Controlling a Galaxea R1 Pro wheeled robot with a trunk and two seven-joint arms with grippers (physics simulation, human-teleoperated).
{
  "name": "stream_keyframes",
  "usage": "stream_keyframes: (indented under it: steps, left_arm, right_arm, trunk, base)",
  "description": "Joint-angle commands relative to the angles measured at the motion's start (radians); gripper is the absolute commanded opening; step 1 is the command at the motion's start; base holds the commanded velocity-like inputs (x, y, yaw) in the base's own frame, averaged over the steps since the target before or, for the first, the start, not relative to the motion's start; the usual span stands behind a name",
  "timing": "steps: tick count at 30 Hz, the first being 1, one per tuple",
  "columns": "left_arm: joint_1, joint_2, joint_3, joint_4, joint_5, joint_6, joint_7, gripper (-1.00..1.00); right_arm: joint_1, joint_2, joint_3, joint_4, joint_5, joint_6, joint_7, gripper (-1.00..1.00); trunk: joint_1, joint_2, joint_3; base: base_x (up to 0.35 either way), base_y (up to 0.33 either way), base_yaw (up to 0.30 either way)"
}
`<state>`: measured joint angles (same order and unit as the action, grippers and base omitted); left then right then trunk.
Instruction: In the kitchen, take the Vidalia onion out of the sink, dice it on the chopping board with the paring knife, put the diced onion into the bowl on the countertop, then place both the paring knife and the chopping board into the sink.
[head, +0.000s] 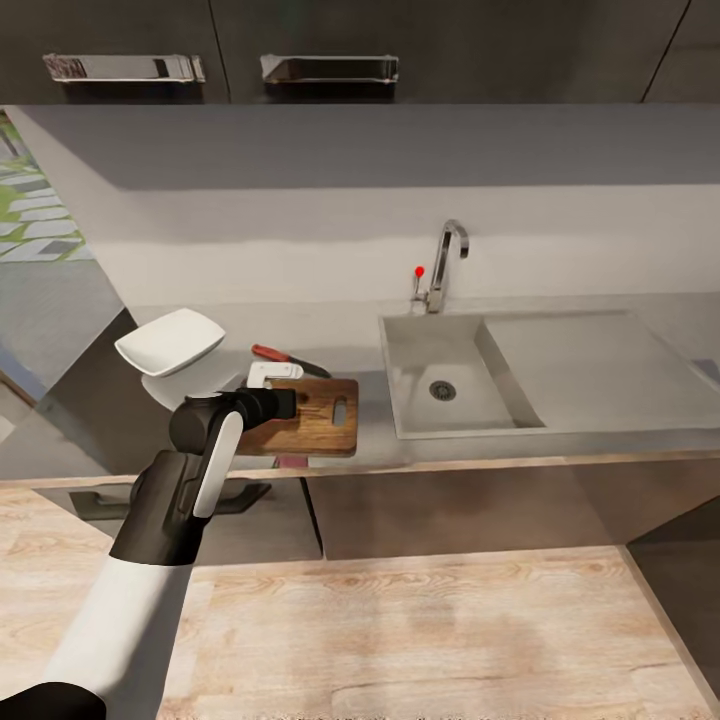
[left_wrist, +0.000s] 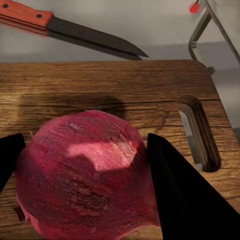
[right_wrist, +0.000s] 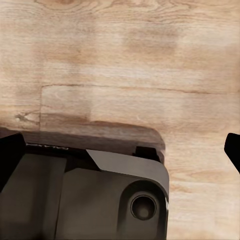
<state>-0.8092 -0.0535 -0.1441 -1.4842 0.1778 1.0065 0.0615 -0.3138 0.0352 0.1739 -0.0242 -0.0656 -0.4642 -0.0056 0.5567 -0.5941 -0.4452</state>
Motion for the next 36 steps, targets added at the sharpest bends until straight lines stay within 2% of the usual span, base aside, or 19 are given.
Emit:
stream_keyframes:
  steps: [1, 12, 20, 29, 36]
  left_arm:
    - [-0.001, 0.000, 0.000, -0.001, 0.006, 0.004, 0.005, -1.00]
    - [-0.001, 0.001, 0.000, -0.001, 0.006, 0.003, 0.004, -1.00]
    - [-0.001, 0.000, 0.000, 0.000, 0.006, 0.003, 0.004, -1.00]
    - [-0.001, 0.001, 0.000, 0.000, 0.006, 0.003, 0.004, -1.00]
    - [-0.001, 0.001, 0.000, 0.001, 0.006, 0.003, 0.005, -1.00]
  right_arm:
    - [-0.001, 0.000, 0.007, 0.001, -0.007, -0.004, -0.001, 1.00]
    - [-0.001, 0.000, 0.007, 0.001, -0.007, -0.004, -0.001, 1.00]
    - [-0.001, 0.000, 0.007, 0.001, -0.007, -0.004, -0.001, 1.00]
    - [-0.001, 0.000, 0.007, 0.001, -0.008, -0.004, -0.001, 1.00]
    - [-0.001, 0.000, 0.007, 0.001, -0.008, -0.004, -0.001, 1.00]
  trunk:
    - [0.000, -0.001, -0.003]
    - [0.000, -0.001, -0.014]
    - [0.000, -0.001, -0.016]
    - [0.000, -0.001, -0.029]
    - [0.000, -0.001, -0.040]
  base:
    - [0.000, 0.000, 0.000]
    - [0.083, 0.000, 0.000]
    - [0.011, 0.000, 0.000]
    - [0.004, 0.000, 0.000]
    - [0.168, 0.000, 0.000]
